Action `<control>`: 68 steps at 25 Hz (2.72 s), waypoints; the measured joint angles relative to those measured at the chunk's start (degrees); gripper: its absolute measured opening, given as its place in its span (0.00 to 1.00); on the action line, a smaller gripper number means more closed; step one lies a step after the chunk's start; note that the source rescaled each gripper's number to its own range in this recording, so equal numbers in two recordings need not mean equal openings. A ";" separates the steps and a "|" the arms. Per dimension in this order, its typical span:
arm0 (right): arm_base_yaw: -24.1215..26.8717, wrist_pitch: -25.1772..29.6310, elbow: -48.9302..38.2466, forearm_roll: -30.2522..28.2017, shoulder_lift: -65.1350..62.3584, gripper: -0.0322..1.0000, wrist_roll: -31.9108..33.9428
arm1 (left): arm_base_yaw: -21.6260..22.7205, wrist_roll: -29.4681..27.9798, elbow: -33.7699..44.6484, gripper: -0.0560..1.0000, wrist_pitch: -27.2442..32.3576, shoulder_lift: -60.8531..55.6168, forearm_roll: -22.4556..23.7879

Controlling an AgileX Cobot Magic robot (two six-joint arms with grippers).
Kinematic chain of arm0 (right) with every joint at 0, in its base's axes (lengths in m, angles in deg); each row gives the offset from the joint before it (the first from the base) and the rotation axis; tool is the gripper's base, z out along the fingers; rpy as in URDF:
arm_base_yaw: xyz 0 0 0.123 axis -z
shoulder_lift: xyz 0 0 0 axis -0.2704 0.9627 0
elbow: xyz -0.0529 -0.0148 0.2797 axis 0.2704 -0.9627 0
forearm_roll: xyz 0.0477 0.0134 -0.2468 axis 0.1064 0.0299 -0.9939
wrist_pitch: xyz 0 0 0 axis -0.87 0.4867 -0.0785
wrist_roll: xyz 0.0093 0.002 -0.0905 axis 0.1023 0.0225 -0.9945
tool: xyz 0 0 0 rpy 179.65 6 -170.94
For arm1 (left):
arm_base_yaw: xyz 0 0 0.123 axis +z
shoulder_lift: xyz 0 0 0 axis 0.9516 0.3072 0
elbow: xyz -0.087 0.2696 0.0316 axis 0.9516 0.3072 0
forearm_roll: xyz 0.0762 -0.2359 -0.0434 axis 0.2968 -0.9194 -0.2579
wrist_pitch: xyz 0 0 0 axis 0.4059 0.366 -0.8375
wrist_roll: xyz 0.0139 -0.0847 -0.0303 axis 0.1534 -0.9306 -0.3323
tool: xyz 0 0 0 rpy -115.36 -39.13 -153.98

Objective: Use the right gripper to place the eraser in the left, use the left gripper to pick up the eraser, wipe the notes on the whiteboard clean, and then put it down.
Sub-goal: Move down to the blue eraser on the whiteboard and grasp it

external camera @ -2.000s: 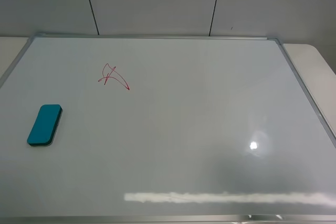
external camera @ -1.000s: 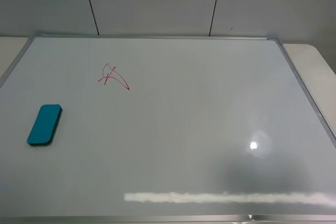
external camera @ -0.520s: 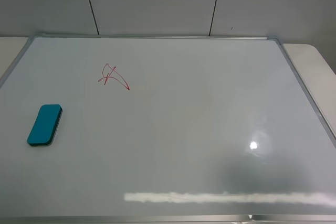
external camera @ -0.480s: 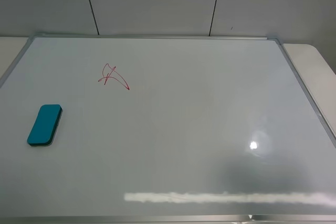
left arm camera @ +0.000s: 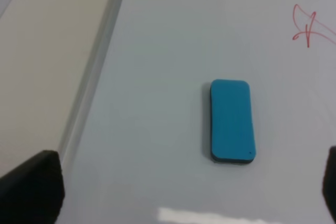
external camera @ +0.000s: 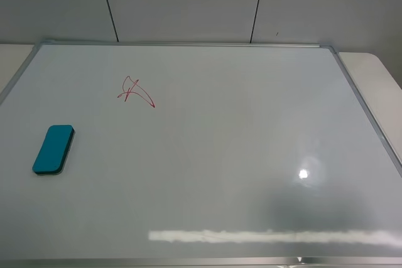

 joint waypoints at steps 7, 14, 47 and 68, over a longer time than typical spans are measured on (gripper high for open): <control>0.00 0.00 0.00 0.00 0.00 1.00 0.00 | 0.00 0.00 0.00 1.00 0.00 0.00 0.05; 0.00 0.00 0.00 0.00 0.00 1.00 0.00 | 0.00 0.00 0.00 1.00 0.00 0.00 0.10; 0.00 0.00 0.00 -0.04 0.00 1.00 0.00 | 0.00 3.67 -13.77 1.00 -10.13 50.57 -3.76; 0.00 0.00 0.00 -0.04 0.00 1.00 0.00 | -10.47 -3.03 -14.44 1.00 -21.93 85.87 -4.44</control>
